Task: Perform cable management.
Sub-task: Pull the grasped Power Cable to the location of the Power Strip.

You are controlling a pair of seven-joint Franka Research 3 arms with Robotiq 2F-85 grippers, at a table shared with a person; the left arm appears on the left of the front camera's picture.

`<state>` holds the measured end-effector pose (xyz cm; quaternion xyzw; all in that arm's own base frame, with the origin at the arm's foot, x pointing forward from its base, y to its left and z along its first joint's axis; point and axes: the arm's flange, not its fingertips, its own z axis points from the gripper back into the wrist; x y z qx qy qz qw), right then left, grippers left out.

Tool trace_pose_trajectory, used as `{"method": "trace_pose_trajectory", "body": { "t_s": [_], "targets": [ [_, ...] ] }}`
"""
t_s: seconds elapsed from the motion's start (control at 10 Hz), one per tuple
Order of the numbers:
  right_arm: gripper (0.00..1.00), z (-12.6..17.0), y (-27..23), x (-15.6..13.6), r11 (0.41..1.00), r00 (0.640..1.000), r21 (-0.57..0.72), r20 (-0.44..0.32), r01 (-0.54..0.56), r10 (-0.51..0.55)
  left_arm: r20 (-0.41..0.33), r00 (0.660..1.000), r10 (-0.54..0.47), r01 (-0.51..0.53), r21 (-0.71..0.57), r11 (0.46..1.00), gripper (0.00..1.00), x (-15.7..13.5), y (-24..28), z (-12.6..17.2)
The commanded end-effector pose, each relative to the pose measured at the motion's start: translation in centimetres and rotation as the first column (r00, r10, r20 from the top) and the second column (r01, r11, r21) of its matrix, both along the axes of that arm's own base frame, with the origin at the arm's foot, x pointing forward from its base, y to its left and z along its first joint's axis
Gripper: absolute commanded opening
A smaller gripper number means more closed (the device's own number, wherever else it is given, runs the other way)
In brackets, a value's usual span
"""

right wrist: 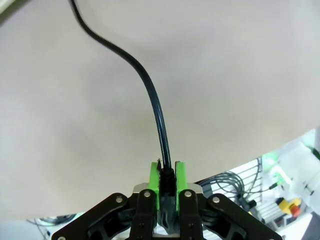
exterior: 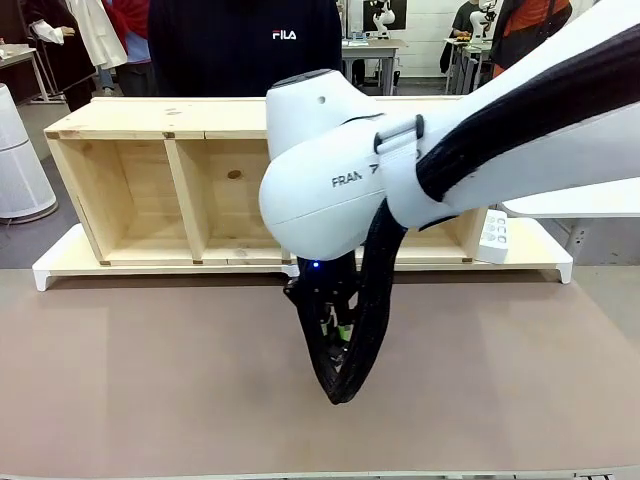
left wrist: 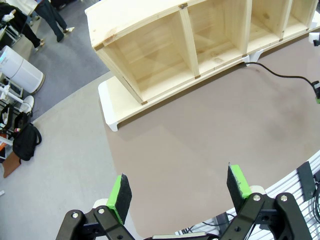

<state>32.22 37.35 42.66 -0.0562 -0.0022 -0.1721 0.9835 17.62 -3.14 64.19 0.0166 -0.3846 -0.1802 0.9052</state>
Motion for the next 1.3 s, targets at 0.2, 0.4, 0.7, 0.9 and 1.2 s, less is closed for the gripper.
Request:
{"method": "trace_pose_trajectory", "body": {
  "t_s": [0.2,0.4,0.7,0.9,1.2],
  "targets": [
    [0.15,0.4,-3.1,0.0,0.987,0.987,-0.004,-0.004,0.158,-0.158,-0.002,1.000,-0.003,0.003,0.000,1.000,1.00,0.0,0.0,0.0],
    [0.15,0.5,-3.3,0.1,0.988,0.988,0.005,0.008,0.156,-0.156,-0.002,1.000,-0.003,0.003,0.000,1.000,1.00,0.0,0.0,0.0],
    [0.15,0.7,-3.1,1.1,0.990,0.990,-0.015,0.011,0.144,-0.144,-0.002,1.000,-0.003,0.003,0.000,1.000,1.00,0.0,0.0,0.0],
    [0.15,0.7,-3.1,1.1,0.990,0.990,-0.015,0.011,0.144,-0.144,-0.002,1.000,-0.003,0.003,0.000,1.000,1.00,0.0,0.0,0.0],
    [0.15,0.7,-3.1,1.1,0.990,0.990,-0.015,0.011,0.144,-0.144,-0.002,1.000,-0.003,0.003,0.000,1.000,1.00,0.0,0.0,0.0]
  ]
}}
